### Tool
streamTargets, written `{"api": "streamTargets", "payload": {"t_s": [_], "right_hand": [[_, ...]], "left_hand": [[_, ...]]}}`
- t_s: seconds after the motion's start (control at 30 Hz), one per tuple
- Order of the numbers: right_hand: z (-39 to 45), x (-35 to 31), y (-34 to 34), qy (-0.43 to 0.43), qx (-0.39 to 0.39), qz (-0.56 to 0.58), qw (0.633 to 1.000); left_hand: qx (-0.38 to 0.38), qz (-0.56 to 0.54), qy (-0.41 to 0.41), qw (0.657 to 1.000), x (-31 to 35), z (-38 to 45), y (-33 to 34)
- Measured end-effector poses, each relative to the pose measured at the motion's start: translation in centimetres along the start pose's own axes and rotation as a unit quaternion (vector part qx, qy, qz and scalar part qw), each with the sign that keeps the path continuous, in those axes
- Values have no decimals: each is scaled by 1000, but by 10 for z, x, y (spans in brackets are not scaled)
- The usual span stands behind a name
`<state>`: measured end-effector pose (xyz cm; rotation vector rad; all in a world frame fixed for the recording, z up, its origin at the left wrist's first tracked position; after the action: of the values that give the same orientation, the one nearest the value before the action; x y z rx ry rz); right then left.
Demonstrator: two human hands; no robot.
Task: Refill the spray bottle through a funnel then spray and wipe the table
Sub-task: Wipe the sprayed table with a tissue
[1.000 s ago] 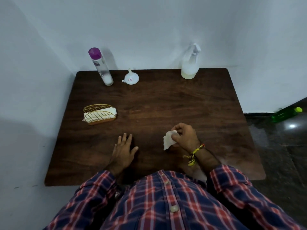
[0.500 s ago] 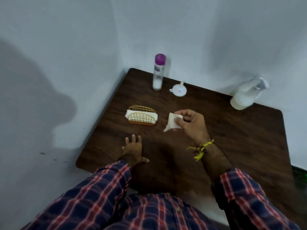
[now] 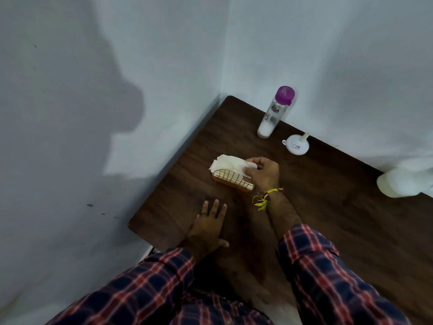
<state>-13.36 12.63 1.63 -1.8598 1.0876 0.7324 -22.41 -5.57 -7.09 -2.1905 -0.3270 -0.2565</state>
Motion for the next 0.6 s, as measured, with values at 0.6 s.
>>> {"api": "streamTargets", "payload": {"t_s": [0.6], "right_hand": [[-35, -36, -21, -160, 81, -28, 983]], "left_hand": [[1, -2, -4, 1000, 1, -5, -1]]}}
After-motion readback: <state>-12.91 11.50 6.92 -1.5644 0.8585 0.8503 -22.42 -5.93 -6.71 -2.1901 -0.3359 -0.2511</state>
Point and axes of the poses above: each hand's wrist, its own z-axis towards the middle knuckle, its own y-axis out of the palm, x = y × z, the point moved 10 cm from there along z, towards the middle knuckle, and after that the axes turned 4 degrees about y, right-handed, at the moved point
